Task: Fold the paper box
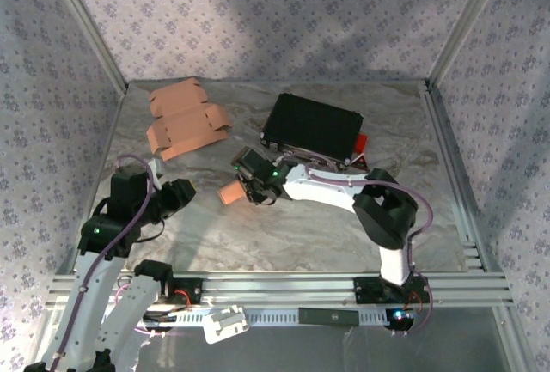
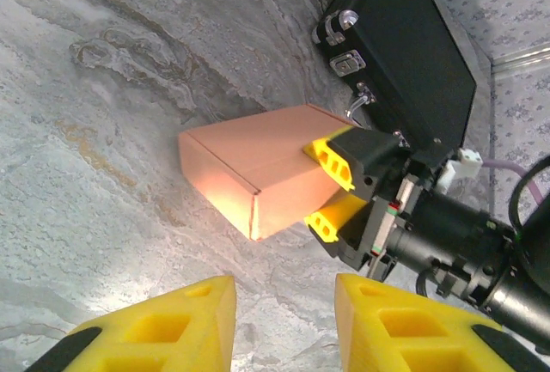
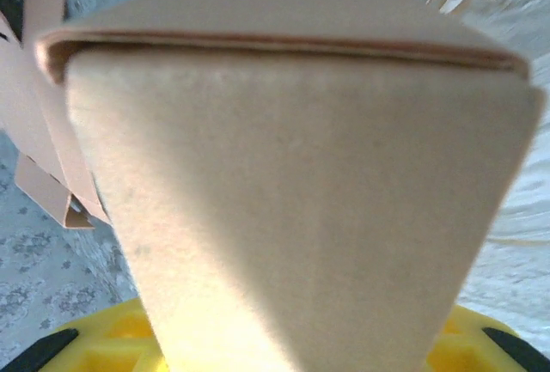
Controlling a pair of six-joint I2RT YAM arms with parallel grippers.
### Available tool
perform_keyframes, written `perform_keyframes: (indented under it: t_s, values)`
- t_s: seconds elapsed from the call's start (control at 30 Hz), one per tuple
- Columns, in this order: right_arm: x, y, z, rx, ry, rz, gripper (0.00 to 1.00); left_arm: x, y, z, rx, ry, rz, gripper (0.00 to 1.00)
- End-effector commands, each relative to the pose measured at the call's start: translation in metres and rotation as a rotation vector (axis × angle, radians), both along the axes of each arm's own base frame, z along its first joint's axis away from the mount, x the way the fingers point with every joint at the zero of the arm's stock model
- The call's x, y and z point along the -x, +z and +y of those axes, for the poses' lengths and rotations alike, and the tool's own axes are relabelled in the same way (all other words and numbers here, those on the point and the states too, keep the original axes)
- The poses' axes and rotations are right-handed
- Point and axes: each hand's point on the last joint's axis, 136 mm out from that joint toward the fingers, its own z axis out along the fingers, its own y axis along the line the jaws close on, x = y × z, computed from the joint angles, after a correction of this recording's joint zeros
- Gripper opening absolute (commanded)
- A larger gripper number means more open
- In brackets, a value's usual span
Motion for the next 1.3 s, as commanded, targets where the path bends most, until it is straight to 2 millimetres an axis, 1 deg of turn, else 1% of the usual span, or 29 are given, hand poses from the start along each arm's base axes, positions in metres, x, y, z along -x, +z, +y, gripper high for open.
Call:
perform_keyframes:
  t_s: [0.0, 0.1, 0.2, 0.23, 0.27, 0.37, 0.43, 0.53, 0.6, 0.7, 0.77, 0.87, 0.97, 1.03, 1.13, 1.2, 1.27]
  values:
    - [0.002, 0.016, -0.034, 0.039, -0.088, -0.089, 0.31, 0.0, 0.0, -0.004, 0.022, -0.016, -0.013, 0.35]
    - [0.016, 0.019, -0.086, 0.09, -0.161, -0.129, 0.31, 0.0, -0.005, -0.007, 0.042, -0.027, -0.009, 0.35]
    - [0.032, 0.026, -0.15, 0.146, -0.242, -0.182, 0.31, 0.0, -0.009, -0.012, 0.064, -0.045, 0.001, 0.35]
    - [0.039, 0.026, -0.175, 0.165, -0.275, -0.192, 0.32, -0.001, -0.01, -0.015, 0.073, -0.054, 0.002, 0.35]
    - [0.046, 0.024, -0.199, 0.176, -0.307, -0.199, 0.33, -0.001, -0.011, -0.017, 0.082, -0.062, 0.005, 0.35]
    - [0.064, 0.015, -0.26, 0.18, -0.401, -0.229, 0.35, -0.005, -0.015, -0.023, 0.103, -0.077, 0.003, 0.34]
    - [0.071, 0.007, -0.288, 0.171, -0.456, -0.234, 0.36, -0.009, -0.016, -0.029, 0.115, -0.09, -0.008, 0.34]
    - [0.077, -0.008, -0.316, 0.151, -0.52, -0.227, 0.37, -0.016, -0.02, -0.039, 0.119, -0.11, -0.006, 0.34]
    - [0.081, -0.019, -0.325, 0.135, -0.552, -0.195, 0.4, -0.02, -0.023, -0.045, 0.115, -0.122, -0.002, 0.34]
    - [0.078, -0.034, -0.332, 0.101, -0.578, -0.17, 0.45, -0.024, -0.026, -0.05, 0.12, -0.129, 0.006, 0.34]
    - [0.077, -0.04, -0.335, 0.089, -0.586, -0.155, 0.51, -0.026, -0.03, -0.05, 0.115, -0.125, 0.014, 0.34]
    - [0.081, -0.049, -0.339, 0.096, -0.588, -0.113, 0.63, -0.029, -0.035, -0.051, 0.109, -0.127, 0.025, 0.34]
    - [0.083, -0.052, -0.342, 0.106, -0.58, -0.089, 0.71, -0.03, -0.039, -0.053, 0.097, -0.138, 0.042, 0.34]
    - [0.08, -0.048, -0.34, 0.095, -0.563, -0.093, 0.75, -0.032, -0.039, -0.051, 0.072, -0.146, 0.054, 0.35]
    - [0.069, -0.026, -0.335, 0.117, -0.49, -0.139, 0.77, -0.038, -0.038, -0.041, 0.037, -0.126, 0.089, 0.4]
    - [0.067, -0.01, -0.332, 0.158, -0.436, -0.138, 0.78, -0.046, -0.038, -0.029, 0.041, -0.084, 0.112, 0.43]
    - [0.063, 0.003, -0.327, 0.173, -0.395, -0.164, 0.78, -0.054, -0.039, -0.017, 0.06, -0.026, 0.116, 0.44]
